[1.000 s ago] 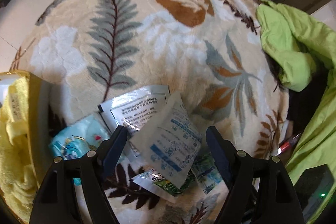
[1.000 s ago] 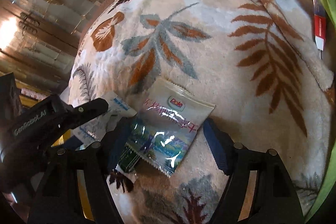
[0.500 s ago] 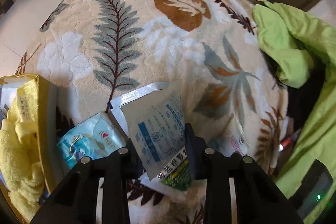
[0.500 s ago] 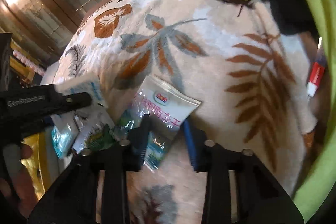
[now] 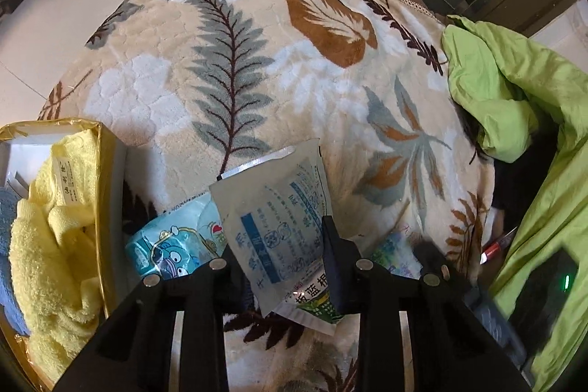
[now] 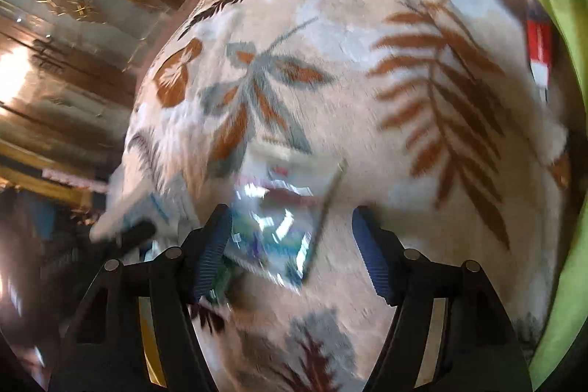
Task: Organize soft objects
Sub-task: 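Grasp the blue-text white packet with left gripper while right grasps the Dole packet, then carry the white packet and Dole packet into the box and release both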
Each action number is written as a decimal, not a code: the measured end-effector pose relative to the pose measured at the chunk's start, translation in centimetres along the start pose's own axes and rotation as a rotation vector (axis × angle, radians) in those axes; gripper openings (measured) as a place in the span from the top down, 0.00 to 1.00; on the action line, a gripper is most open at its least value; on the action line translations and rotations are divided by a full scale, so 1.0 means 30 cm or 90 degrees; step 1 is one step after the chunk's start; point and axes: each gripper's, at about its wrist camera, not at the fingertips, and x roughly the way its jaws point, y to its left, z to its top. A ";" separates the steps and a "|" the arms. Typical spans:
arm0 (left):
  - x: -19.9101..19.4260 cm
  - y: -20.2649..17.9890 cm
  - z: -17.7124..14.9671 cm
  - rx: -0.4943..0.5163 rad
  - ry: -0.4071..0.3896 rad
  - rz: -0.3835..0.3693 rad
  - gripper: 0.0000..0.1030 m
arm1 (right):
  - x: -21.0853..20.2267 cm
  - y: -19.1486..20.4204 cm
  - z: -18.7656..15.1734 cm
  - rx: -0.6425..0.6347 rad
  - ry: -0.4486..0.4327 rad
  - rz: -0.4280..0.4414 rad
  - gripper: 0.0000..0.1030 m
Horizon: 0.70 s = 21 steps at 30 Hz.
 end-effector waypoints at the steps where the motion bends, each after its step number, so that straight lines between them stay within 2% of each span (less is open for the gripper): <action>1: 0.000 0.002 -0.002 -0.001 -0.001 -0.001 0.70 | 0.017 0.015 0.012 -0.001 0.004 -0.012 0.33; 3: 0.002 0.006 -0.003 -0.005 -0.002 -0.002 0.70 | 0.060 0.056 0.031 -0.011 0.019 -0.061 0.28; 6: 0.001 0.009 -0.002 -0.005 0.001 -0.010 0.70 | 0.107 0.136 0.030 -0.090 0.021 -0.141 0.26; 8: -0.005 0.013 -0.004 -0.004 0.001 -0.011 0.70 | 0.129 0.161 0.014 -0.149 0.014 -0.176 0.30; 10: -0.015 0.025 -0.009 -0.008 0.003 -0.016 0.70 | 0.134 0.174 -0.011 -0.210 0.004 -0.197 0.43; 11: -0.022 0.033 -0.013 -0.011 0.005 -0.018 0.70 | 0.125 0.169 -0.022 -0.242 0.000 -0.194 0.46; 12: -0.029 0.039 -0.017 -0.011 0.006 -0.021 0.70 | 0.111 0.159 -0.027 -0.254 0.001 -0.185 0.53; 13: -0.040 0.046 -0.023 -0.012 0.007 -0.026 0.70 | 0.093 0.140 -0.024 -0.252 0.005 -0.173 0.55; 16: -0.087 0.060 -0.051 -0.007 0.006 -0.048 0.70 | 0.009 0.063 -0.024 -0.216 0.009 -0.104 0.56; 21: -0.183 0.089 -0.096 0.005 -0.005 -0.067 0.70 | -0.092 0.021 -0.072 -0.200 0.010 -0.042 0.55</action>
